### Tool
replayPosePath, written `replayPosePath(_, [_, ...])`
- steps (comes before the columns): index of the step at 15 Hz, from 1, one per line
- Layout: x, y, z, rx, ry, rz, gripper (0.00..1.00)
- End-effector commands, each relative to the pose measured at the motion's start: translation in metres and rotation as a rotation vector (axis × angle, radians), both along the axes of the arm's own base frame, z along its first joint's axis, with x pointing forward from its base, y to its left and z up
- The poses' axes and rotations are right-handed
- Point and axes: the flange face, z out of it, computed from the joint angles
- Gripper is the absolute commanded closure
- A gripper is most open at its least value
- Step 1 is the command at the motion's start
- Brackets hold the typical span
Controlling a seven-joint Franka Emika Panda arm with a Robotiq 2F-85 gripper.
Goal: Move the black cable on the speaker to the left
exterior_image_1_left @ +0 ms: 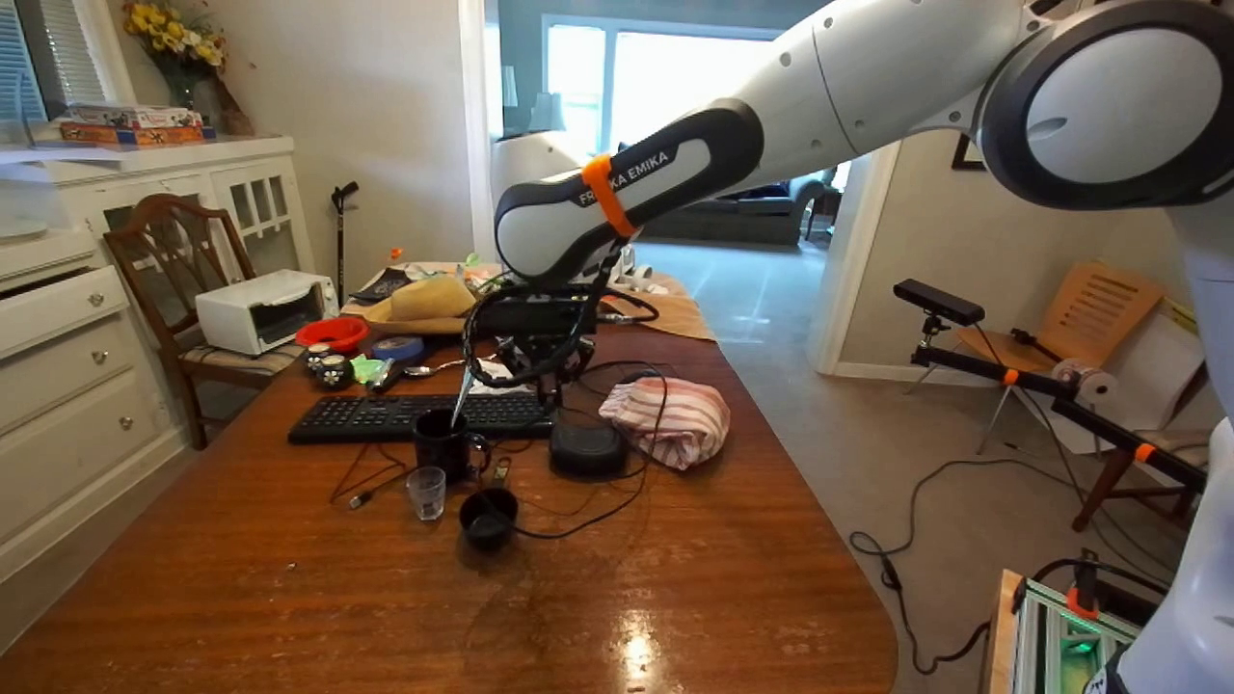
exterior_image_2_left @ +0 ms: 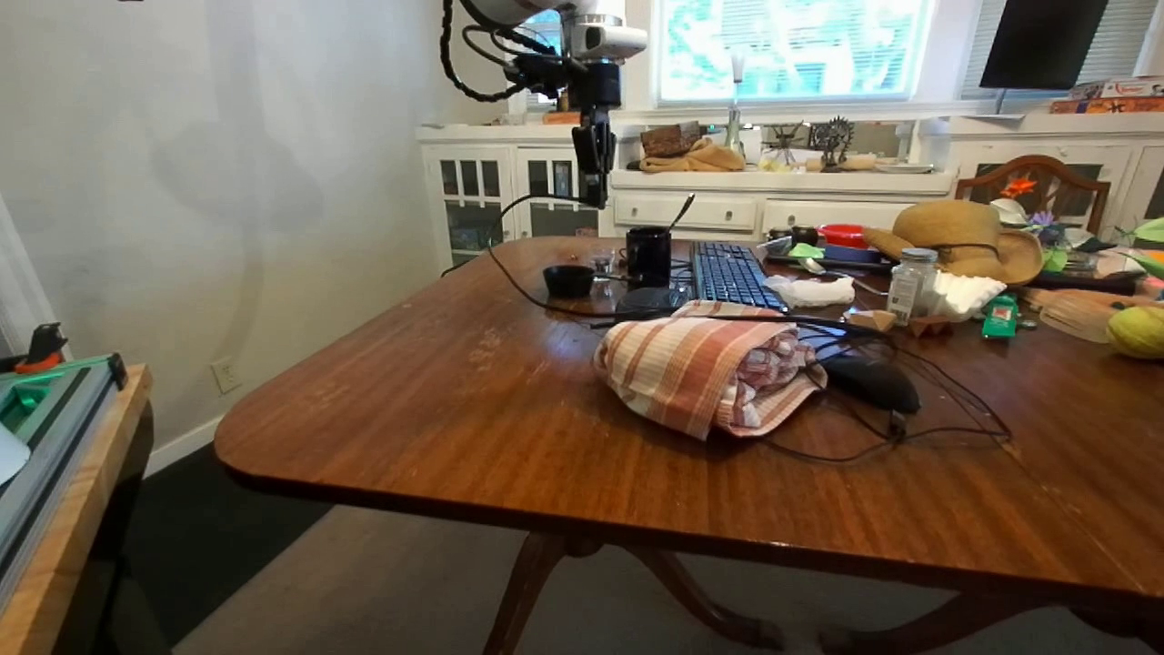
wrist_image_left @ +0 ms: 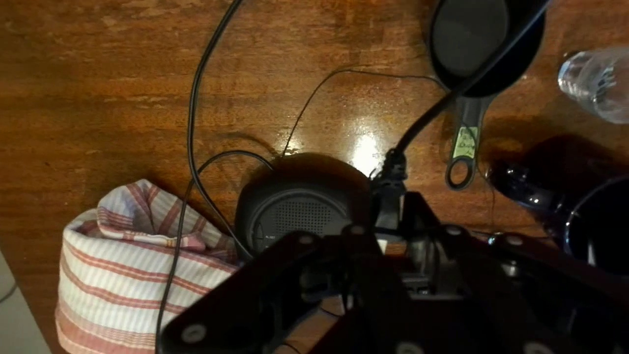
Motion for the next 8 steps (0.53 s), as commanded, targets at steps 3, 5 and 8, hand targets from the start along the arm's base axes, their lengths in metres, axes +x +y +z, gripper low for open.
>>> replayPosePath(3, [-0.010,0.033,-0.013,0.008,-0.033,0.301,0.94])
replayPosePath(5, [-0.010,0.051,-0.016,0.026,-0.077,0.399,0.94])
replayPosePath(8, [-0.008,0.081,-0.020,0.052,-0.141,0.550,0.94])
